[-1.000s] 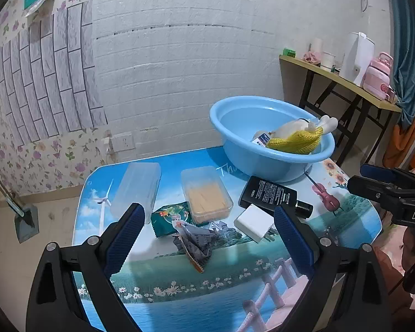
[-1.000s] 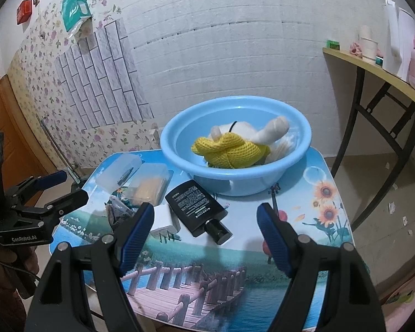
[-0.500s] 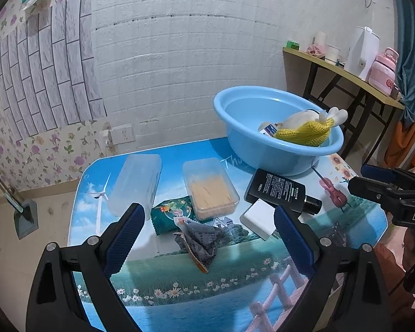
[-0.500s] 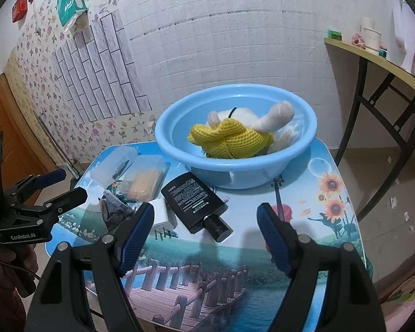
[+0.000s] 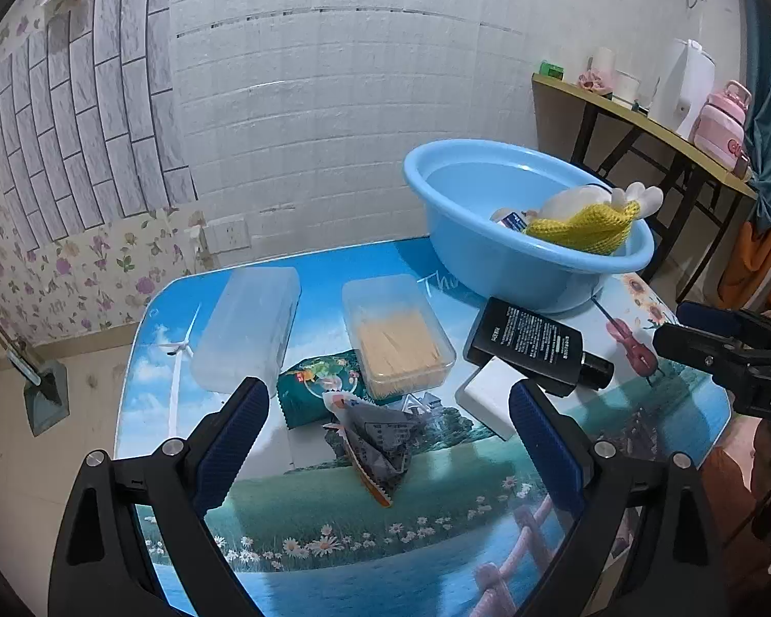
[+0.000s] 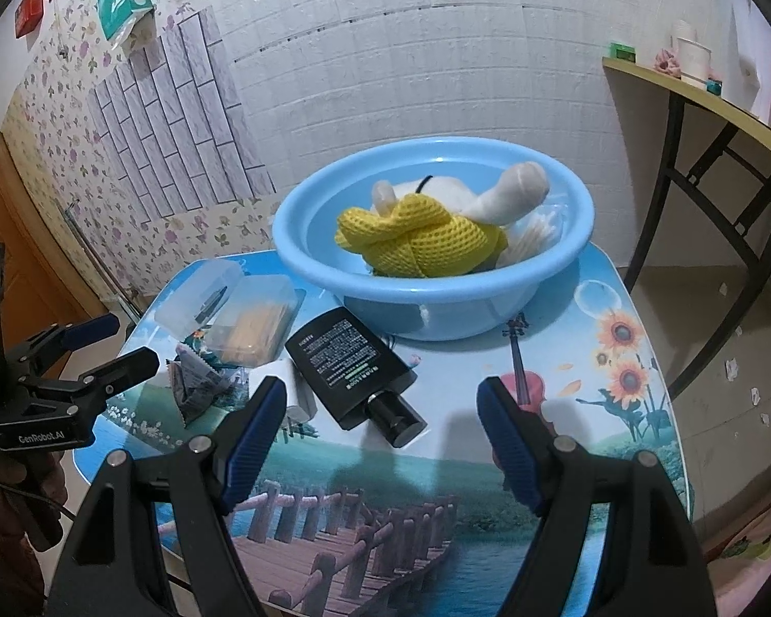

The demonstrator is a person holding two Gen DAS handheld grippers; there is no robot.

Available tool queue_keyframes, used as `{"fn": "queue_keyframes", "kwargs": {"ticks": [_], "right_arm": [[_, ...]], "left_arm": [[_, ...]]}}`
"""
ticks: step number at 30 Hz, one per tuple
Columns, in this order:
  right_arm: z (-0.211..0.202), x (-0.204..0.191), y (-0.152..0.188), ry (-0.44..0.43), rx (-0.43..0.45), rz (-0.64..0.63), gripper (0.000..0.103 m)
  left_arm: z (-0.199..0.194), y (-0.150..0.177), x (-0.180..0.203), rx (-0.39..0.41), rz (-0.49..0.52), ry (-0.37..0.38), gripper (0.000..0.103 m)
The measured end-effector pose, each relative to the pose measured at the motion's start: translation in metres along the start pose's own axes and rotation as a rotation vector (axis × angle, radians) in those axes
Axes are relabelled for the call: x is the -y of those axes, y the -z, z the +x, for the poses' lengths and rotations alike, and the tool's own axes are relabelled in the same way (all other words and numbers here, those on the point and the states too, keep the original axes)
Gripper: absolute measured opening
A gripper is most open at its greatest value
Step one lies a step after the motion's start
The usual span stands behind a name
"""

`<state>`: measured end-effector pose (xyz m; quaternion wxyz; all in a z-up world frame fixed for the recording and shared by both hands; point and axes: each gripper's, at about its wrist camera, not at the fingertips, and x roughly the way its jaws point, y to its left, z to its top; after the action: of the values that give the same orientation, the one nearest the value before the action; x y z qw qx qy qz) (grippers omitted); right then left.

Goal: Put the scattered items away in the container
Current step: 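Grasp the folded paper packet with the left tool while the right tool grasps the black box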

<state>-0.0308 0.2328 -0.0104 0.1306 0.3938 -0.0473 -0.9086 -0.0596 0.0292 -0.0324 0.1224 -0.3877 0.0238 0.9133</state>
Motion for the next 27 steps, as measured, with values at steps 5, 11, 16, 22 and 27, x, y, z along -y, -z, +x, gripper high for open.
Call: {"fn": "queue_keyframes", "kwargs": {"ticks": [5,11,16,22,27], "right_arm": [[0.007,0.002,0.002,0.003,-0.013,0.002,0.077],[0.018,-0.003,0.002,-0.001,-0.035,-0.02,0.077],[0.03,-0.005,0.004,0.0,-0.06,-0.034,0.077],[0.05,-0.008,0.009,0.002,-0.108,-0.066,0.066],[0.066,-0.011,0.016,-0.003,-0.152,-0.111,0.051]], "left_arm": [[0.008,0.002,-0.004,-0.018,-0.01,-0.003,0.095],[0.02,0.007,-0.012,-0.042,-0.028,-0.002,0.095],[0.031,0.014,-0.011,-0.073,-0.026,0.035,0.095],[0.048,0.023,0.0,-0.121,0.027,0.042,0.071],[0.057,0.026,-0.003,-0.147,0.025,0.051,0.045]]}}
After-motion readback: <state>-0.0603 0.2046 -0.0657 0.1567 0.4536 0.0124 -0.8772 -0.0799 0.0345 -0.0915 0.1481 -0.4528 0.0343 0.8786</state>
